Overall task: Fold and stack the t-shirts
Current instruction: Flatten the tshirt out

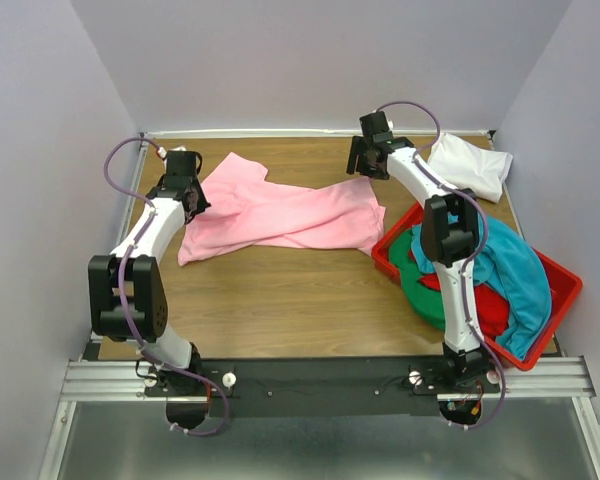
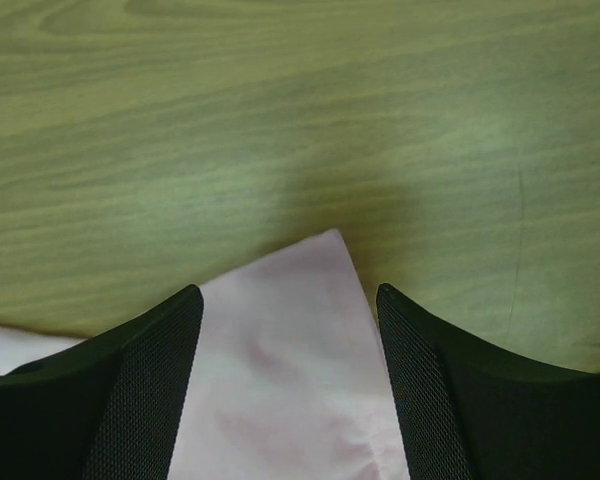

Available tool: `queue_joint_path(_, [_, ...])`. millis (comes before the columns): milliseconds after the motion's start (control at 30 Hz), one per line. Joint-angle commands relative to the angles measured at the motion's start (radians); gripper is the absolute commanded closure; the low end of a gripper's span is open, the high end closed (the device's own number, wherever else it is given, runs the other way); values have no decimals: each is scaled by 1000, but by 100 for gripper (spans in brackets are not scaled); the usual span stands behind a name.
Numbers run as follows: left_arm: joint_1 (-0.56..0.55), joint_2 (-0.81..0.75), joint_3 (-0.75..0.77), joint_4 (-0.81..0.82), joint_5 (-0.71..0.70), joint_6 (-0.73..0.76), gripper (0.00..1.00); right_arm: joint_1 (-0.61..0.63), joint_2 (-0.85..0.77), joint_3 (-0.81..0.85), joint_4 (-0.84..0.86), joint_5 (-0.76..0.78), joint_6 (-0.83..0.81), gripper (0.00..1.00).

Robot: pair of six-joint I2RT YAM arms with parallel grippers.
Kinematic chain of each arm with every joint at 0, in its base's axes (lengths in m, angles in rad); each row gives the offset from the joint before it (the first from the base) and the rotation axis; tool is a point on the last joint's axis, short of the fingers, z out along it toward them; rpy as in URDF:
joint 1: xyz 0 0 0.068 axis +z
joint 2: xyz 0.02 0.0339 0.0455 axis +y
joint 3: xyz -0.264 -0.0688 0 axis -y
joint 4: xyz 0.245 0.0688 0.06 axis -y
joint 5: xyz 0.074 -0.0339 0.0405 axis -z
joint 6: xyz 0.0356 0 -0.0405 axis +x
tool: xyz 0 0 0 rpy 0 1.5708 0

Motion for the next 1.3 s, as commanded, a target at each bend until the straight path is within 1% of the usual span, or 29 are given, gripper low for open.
queue_joint_path(0, [7, -57, -8, -18, 1, -12, 100, -17, 78, 104, -2, 44, -7, 23])
queue_joint_path(167, [7, -77, -23, -27, -8, -16, 100, -20, 117, 129, -2, 28, -22, 26])
queue_joint_path(367, [7, -82, -26, -35, -12, -18, 100, -20, 117, 89, 0, -1, -16, 30])
queue_joint_path(467, [7, -77, -25, -36, -15, -16, 100, -19, 115, 74, 0, 1, -16, 32])
queue_joint_path(567, [9, -70, -20, -37, -15, -13, 100, -19, 124, 69, 0, -4, -22, 36])
queue_joint_path(733, [9, -64, -14, -35, -10, -13, 100, -19, 132, 40, 0, -7, -15, 39])
queue_joint_path(967, [9, -60, 1, -44, -12, -10, 100, -20, 169, 67, -2, -15, -16, 48])
queue_joint_path(1067, [10, -59, 11, -49, -7, -9, 100, -20, 182, 97, 0, -30, -24, 59])
queue_joint_path(1100, [10, -60, 17, -47, -5, -10, 100, -20, 189, 109, 0, -32, -27, 69])
queue_joint_path(1200, [12, -57, 41, -52, -12, -7, 100, -20, 192, 129, -3, -28, -31, 85])
queue_joint_path(1233, [12, -54, 50, -53, -13, -6, 100, -22, 190, 132, 0, -28, -31, 88])
queue_joint_path(1267, [13, -45, 70, -56, -15, 0, 100, -20, 189, 136, -2, -30, -33, 94])
